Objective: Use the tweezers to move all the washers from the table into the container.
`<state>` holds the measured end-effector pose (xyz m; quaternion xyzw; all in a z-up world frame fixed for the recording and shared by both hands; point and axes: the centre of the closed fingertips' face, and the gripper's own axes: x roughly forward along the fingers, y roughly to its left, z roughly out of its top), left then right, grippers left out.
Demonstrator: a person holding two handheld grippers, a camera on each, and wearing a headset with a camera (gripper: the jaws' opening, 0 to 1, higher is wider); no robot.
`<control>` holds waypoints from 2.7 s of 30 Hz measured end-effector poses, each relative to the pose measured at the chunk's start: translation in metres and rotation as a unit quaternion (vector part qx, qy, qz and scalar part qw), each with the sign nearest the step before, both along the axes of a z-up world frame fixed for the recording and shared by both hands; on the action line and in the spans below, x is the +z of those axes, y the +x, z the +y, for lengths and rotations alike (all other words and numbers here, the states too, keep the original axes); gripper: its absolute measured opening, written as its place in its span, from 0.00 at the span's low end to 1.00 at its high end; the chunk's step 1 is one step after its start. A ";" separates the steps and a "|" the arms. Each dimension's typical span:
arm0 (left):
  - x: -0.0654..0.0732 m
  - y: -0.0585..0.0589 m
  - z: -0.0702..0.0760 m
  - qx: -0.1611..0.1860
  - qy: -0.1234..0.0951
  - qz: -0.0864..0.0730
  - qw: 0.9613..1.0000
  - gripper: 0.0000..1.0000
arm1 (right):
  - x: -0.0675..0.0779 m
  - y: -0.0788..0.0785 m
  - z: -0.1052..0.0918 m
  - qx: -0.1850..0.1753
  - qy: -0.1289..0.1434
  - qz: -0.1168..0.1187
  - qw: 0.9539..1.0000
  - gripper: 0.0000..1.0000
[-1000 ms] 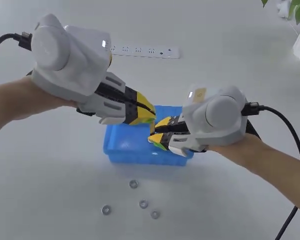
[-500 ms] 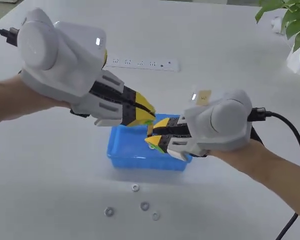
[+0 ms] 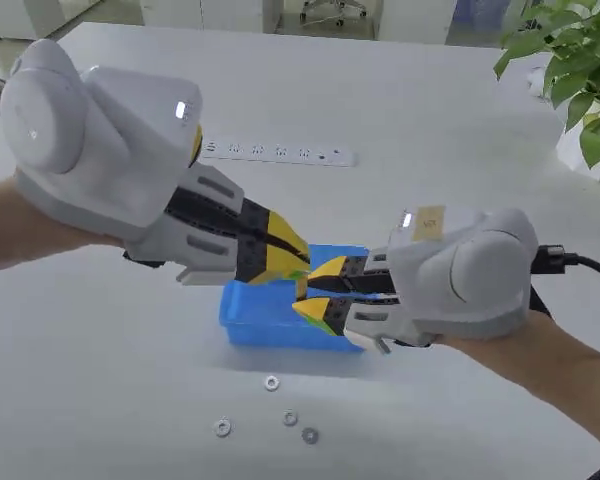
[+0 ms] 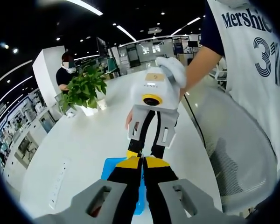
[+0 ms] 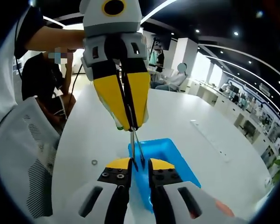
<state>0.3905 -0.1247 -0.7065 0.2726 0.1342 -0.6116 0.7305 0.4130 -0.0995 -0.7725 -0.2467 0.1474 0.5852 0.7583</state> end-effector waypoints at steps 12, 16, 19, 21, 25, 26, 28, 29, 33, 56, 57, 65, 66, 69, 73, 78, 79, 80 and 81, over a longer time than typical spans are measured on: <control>-0.024 -0.033 -0.008 -0.008 -0.002 0.032 0.999 0.05 | -0.023 -0.037 -0.009 0.008 -0.013 0.030 0.999 0.16; -0.036 -0.040 -0.010 -0.008 -0.003 0.047 0.999 0.06 | -0.034 -0.045 -0.011 0.007 -0.013 0.042 0.999 0.16; -0.045 -0.044 -0.011 -0.006 -0.004 0.061 0.998 0.06 | -0.041 -0.052 -0.011 0.009 -0.016 0.050 0.999 0.16; -0.049 -0.046 -0.012 -0.006 -0.006 0.069 0.998 0.06 | -0.045 -0.055 -0.012 0.009 -0.018 0.055 0.998 0.16; -0.059 -0.052 -0.013 -0.004 -0.010 0.086 0.996 0.05 | -0.055 -0.065 -0.016 0.014 -0.021 0.069 0.997 0.16; -0.062 -0.053 -0.014 -0.003 -0.012 0.091 0.996 0.05 | -0.057 -0.067 -0.017 0.016 -0.023 0.071 0.997 0.16; -0.065 -0.056 -0.015 -0.001 -0.014 0.097 0.995 0.06 | -0.061 -0.070 -0.017 0.018 -0.028 0.075 0.997 0.16; -0.066 -0.057 -0.016 0.000 -0.016 0.099 0.995 0.06 | -0.062 -0.071 -0.017 0.019 -0.028 0.076 0.997 0.16; -0.073 -0.061 -0.016 0.003 -0.017 0.107 0.994 0.06 | -0.066 -0.074 -0.018 0.018 -0.028 0.084 0.996 0.16; -0.072 -0.062 -0.019 0.008 -0.022 0.110 0.994 0.06 | -0.067 -0.076 -0.020 0.015 -0.026 0.093 0.995 0.16; -0.072 -0.062 -0.020 0.008 -0.022 0.111 0.994 0.06 | -0.068 -0.076 -0.021 0.014 -0.026 0.095 0.995 0.16; -0.075 -0.062 -0.019 0.009 -0.021 0.112 0.993 0.06 | -0.071 -0.077 -0.023 0.010 -0.027 0.099 0.995 0.16; -0.075 -0.062 -0.018 0.010 -0.021 0.112 0.993 0.06 | -0.071 -0.077 -0.022 0.011 -0.026 0.099 0.995 0.16; -0.075 -0.064 -0.018 0.008 -0.020 0.114 0.993 0.06 | -0.073 -0.078 -0.021 0.013 -0.028 0.101 0.994 0.16; -0.075 -0.064 -0.018 0.006 -0.009 0.098 0.995 0.05 | -0.073 -0.078 -0.020 0.017 -0.030 0.100 0.994 0.16; -0.073 -0.062 -0.018 0.008 -0.012 0.096 0.995 0.05 | -0.071 -0.076 -0.019 0.016 -0.028 0.098 0.995 0.15; -0.071 -0.062 -0.019 0.008 -0.018 0.097 0.995 0.05 | -0.071 -0.076 -0.018 0.017 -0.028 0.097 0.995 0.15; -0.071 -0.062 -0.019 0.008 -0.018 0.097 0.995 0.05 | -0.070 -0.076 -0.018 0.016 -0.026 0.098 0.995 0.15; -0.072 -0.061 -0.019 0.008 -0.016 0.097 0.995 0.05 | -0.070 -0.076 -0.018 0.016 -0.026 0.099 0.995 0.15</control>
